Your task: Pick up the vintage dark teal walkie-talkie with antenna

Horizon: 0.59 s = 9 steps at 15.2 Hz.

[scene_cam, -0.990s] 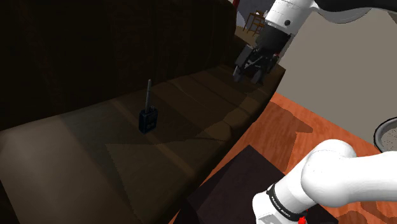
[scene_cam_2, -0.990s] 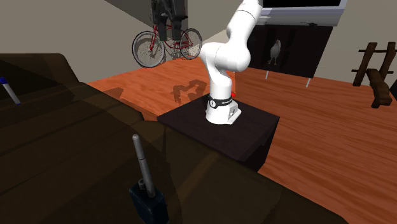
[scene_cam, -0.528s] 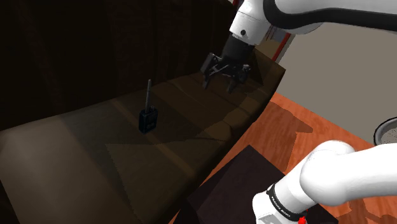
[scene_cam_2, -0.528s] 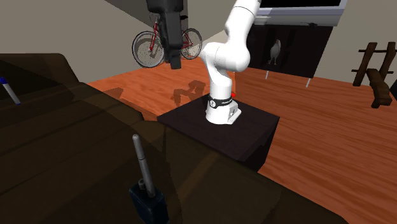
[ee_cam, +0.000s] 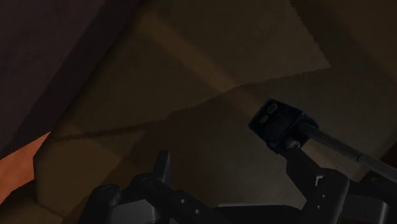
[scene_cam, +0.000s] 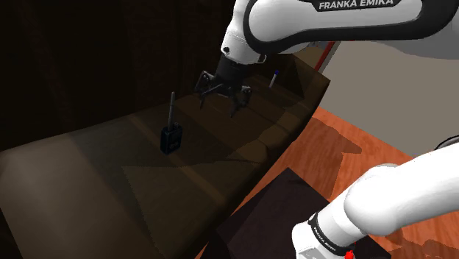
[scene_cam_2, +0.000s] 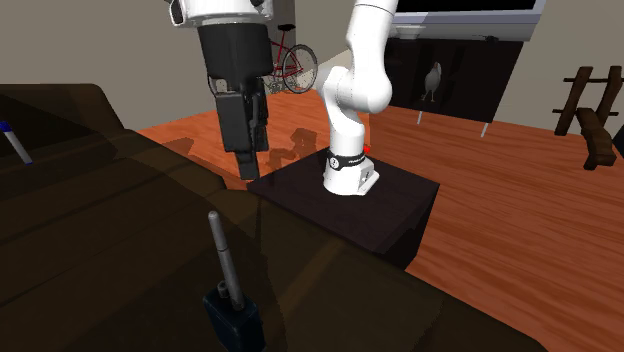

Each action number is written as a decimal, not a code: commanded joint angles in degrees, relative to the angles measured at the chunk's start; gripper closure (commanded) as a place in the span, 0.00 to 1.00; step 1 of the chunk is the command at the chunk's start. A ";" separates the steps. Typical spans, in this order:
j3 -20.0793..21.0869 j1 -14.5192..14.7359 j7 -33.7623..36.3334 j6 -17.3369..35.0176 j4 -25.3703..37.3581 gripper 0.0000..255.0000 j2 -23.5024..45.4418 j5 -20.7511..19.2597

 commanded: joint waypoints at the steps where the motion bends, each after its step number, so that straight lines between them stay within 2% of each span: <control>1: 2.26 -0.85 6.32 1.98 2.43 0.00 4.54 -1.32; 5: 5.20 -2.01 18.24 5.62 7.87 0.00 14.69 -6.11; 9: 5.64 -1.26 30.01 7.84 14.44 0.00 25.16 -12.07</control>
